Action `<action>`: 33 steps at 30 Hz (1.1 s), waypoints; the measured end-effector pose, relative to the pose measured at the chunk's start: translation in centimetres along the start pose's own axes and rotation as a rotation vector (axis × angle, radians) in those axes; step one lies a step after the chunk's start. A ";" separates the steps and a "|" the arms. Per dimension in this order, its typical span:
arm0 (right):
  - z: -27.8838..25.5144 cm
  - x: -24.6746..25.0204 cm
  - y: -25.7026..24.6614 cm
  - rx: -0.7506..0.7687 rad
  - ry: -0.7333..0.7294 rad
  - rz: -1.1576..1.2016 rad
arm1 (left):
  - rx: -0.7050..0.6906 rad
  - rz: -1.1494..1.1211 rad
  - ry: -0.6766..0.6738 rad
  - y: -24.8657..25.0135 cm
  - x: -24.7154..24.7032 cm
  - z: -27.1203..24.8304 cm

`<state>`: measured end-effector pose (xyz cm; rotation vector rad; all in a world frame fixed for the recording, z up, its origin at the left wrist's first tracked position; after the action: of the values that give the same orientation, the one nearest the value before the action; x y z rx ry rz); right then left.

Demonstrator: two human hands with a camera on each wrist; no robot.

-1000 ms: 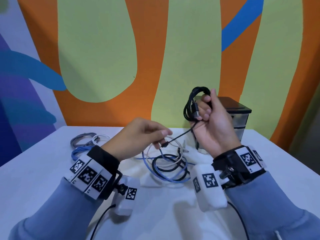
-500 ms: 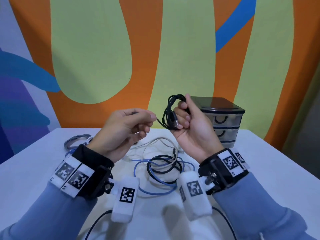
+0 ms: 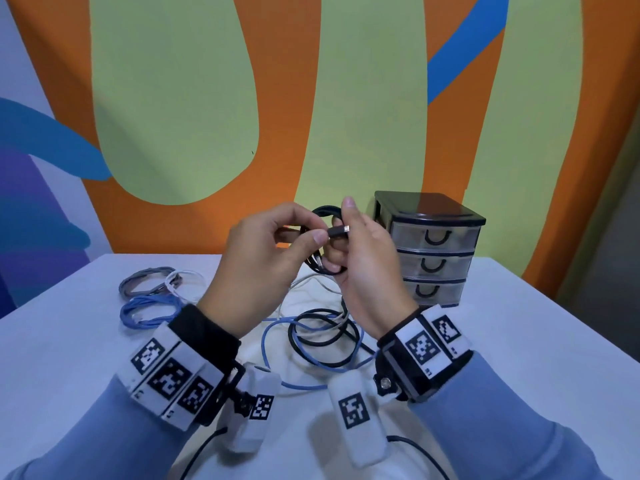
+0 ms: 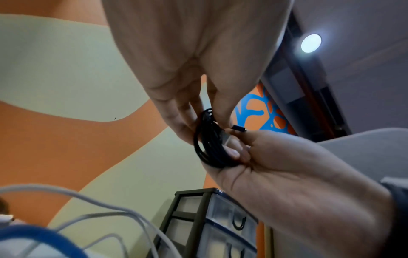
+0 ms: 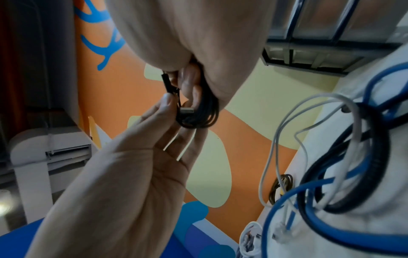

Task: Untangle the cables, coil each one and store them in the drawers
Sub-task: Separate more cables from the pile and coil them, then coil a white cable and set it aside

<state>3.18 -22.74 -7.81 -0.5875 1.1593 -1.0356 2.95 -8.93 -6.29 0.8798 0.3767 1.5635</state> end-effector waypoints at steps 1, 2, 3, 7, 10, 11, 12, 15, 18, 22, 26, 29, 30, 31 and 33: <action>-0.1 -0.1 0.0 -0.008 0.008 0.026 | -0.004 0.037 0.026 0.0 0.0 0.0; -0.1 -0.1 0.0 -0.016 0.017 0.052 | -0.007 0.062 0.058 0.1 0.1 -0.1; -0.2 -0.1 0.1 -0.021 0.026 0.064 | -0.007 0.080 0.085 0.2 0.4 -0.1; -0.3 -0.2 0.8 0.009 0.038 -0.010 | -0.023 0.221 0.113 0.8 1.0 -0.2; -0.4 -0.5 0.6 0.086 -0.025 -0.118 | -0.034 0.342 0.182 0.8 1.4 -0.2; -0.5 -0.7 0.5 0.119 -0.058 -0.160 | -0.024 0.365 0.210 0.8 1.5 -0.2; -0.6 -0.9 0.4 0.150 -0.091 -0.192 | -0.012 0.382 0.233 0.9 1.7 -0.3; -0.7 -1.3 0.5 0.158 -0.110 -0.156 | 0.060 0.274 0.261 0.5 1.8 -0.3; -0.3 -0.7 1.0 0.067 -0.043 -0.010 | 0.185 -0.026 0.194 -0.6 1.7 0.0; 0.1 0.3 1.9 -0.048 0.012 0.093 | 0.204 0.007 0.087 -1.6 1.8 0.3; 0.7 0.9 1.7 -0.116 -0.052 -0.243 | 0.130 0.200 0.131 -1.3 2.2 0.4; 1.1 2.4 0.8 -0.110 -0.096 -0.745 | 0.131 0.159 0.243 -1.7 4.3 0.9; 1.2 2.9 0.7 -0.103 -0.137 -0.855 | 0.154 0.132 0.289 -2.2 5.5 1.2; 1.2 3.4 0.9 -0.109 -0.202 -0.967 | 0.182 0.133 0.331 -2.9 6.8 1.6; 1.2 4.4 2.1 -0.193 -0.382 -1.237 | 0.252 0.213 0.368 -4.6 9.3 2.3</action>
<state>5.28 -25.84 -11.15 -1.6825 0.4689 -1.7201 8.10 0.23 -4.96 0.8416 0.7781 1.9098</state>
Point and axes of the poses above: each hand's wrist, its own z-axis towards the middle knuckle, its own x-axis out of the back of the hand, y = z × x, the point moved 4 cm from there along z, towards the middle knuckle, and after that the axes turned 3 degrees about -y, right-handed, at the moved point
